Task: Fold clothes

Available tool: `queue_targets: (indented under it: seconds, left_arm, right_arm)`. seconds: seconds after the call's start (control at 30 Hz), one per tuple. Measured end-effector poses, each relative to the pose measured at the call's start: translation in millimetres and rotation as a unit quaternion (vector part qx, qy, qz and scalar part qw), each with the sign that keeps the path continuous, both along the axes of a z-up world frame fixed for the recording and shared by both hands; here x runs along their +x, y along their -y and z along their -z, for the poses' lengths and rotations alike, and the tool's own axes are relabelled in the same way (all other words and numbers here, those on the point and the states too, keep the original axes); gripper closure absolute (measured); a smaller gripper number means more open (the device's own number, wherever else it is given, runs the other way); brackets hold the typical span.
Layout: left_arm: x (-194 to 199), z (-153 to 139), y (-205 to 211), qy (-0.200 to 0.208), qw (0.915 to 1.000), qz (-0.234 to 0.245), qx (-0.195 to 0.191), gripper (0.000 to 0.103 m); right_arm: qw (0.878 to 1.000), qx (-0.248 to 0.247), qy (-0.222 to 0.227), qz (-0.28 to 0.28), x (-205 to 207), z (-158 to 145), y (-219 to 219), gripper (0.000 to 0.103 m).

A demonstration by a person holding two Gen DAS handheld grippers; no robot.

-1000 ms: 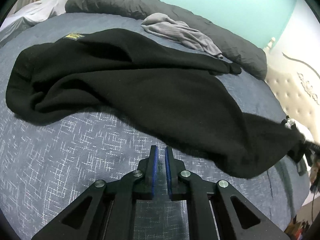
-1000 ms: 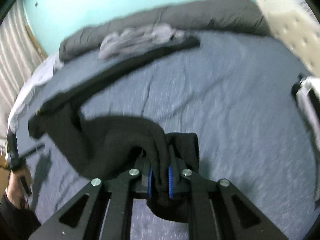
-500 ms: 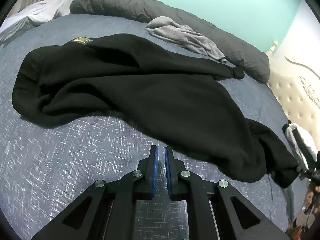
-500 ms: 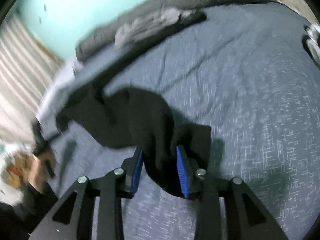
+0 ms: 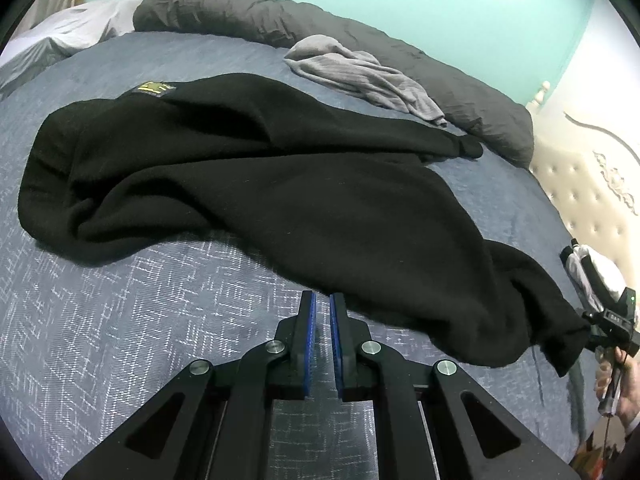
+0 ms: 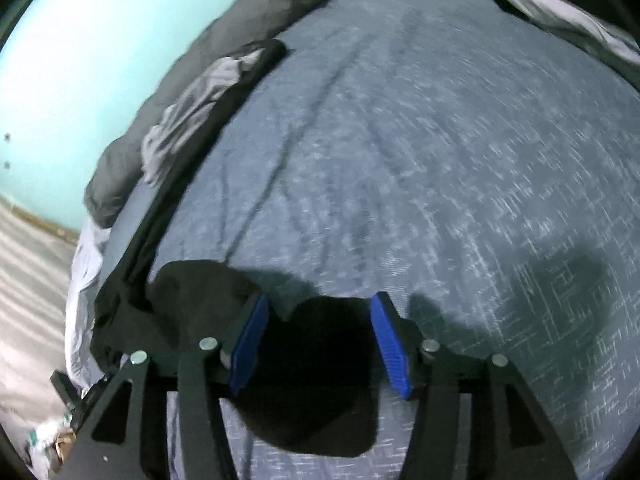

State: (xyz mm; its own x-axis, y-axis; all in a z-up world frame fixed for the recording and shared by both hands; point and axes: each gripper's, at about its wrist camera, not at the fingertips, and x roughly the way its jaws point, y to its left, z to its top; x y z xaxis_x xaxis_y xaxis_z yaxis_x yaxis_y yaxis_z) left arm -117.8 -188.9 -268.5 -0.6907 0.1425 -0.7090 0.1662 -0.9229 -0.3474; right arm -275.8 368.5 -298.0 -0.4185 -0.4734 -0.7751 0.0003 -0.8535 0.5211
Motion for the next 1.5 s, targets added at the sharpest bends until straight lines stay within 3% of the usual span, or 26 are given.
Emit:
queue_targets:
  seconds: [0.13, 0.47, 0.5, 0.6, 0.67, 0.8, 0.87, 0.9, 1.13, 1.5]
  left_arm:
    - [-2, 0, -1, 0.003, 1.0, 0.0, -0.001, 0.095]
    - [-3, -1, -6, -0.003, 0.9999, 0.005, -0.009, 0.095]
    - [-3, -1, -7, -0.004, 0.9999, 0.007, -0.008, 0.095]
    - [-3, 0, -7, -0.004, 0.9999, 0.009, -0.008, 0.095]
    - [-4, 0, -7, -0.003, 0.9999, 0.007, -0.01, 0.095]
    - [-7, 2, -8, 0.004, 0.9999, 0.009, -0.009, 0.087]
    - [-7, 3, -8, 0.005, 0.9999, 0.012, -0.008, 0.066]
    - [-7, 2, -8, 0.003, 0.9999, 0.012, -0.007, 0.063]
    - [-9, 1, -6, -0.002, 0.9999, 0.011, -0.005, 0.057]
    - [-9, 0, -7, -0.009, 0.9998, 0.011, -0.013, 0.04]
  right_arm:
    - [1.0, 0.007, 0.024, -0.011, -2, 10, 4, 0.041]
    - [0.994, -0.002, 0.029, -0.101, 8, 17, 46, 0.041]
    - [0.994, -0.003, 0.027, -0.11, 10, 16, 49, 0.043]
    - [0.989, 0.021, 0.01, -0.145, 16, 13, 62, 0.076]
    - [0.987, 0.04, -0.007, -0.153, 19, 6, 64, 0.091]
    - [0.989, 0.05, -0.042, -0.132, 19, -13, 54, 0.093]
    - [0.99, 0.055, -0.061, -0.113, 20, -26, 41, 0.094]
    - [0.991, 0.057, -0.07, -0.103, 19, -32, 34, 0.094]
    - [0.989, 0.077, -0.114, -0.049, 15, -68, -12, 0.094]
    - [0.989, 0.087, -0.12, -0.012, -2, -94, -47, 0.095]
